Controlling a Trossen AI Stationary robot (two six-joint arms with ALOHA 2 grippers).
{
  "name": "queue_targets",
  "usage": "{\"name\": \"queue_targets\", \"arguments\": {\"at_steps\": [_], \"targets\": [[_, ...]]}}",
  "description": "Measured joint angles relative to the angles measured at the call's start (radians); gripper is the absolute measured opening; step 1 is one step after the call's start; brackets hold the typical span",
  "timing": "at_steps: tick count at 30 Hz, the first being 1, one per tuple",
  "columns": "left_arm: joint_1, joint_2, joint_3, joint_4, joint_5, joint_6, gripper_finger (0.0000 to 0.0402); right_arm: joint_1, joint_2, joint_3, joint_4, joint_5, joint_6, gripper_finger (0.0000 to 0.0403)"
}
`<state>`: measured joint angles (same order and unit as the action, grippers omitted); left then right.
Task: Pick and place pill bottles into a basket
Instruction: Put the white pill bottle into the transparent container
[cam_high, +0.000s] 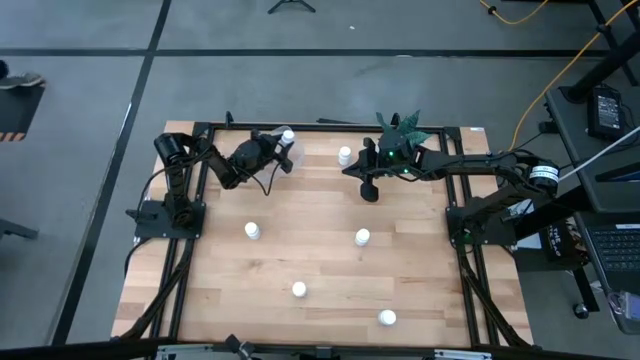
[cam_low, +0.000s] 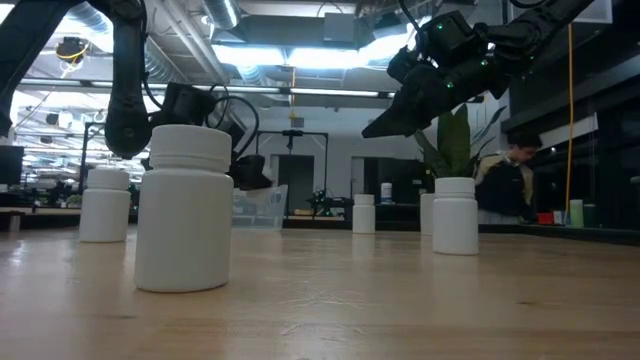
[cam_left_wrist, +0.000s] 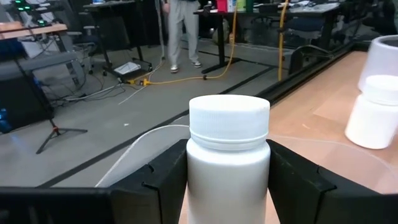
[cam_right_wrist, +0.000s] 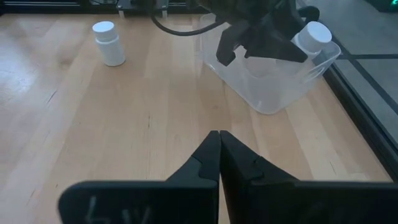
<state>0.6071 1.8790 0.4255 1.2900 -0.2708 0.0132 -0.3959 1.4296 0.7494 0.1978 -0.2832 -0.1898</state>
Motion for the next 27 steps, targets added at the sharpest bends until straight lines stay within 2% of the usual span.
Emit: {"name": "queue_targets", "arguments": {"at_steps": [12, 27], "targets": [[0.0, 0.0, 0.0, -0.002, -0.049, 0.0, 0.0185, 0.0, 0.0, 0.0, 0.0, 0.0, -0.001, 0.0007], [0.002, 0.0, 0.0, -0.001, -0.053, 0.0, 0.0185, 0.0, 0.0, 0.0, 0.0, 0.0, 0.002, 0.0007]]}}
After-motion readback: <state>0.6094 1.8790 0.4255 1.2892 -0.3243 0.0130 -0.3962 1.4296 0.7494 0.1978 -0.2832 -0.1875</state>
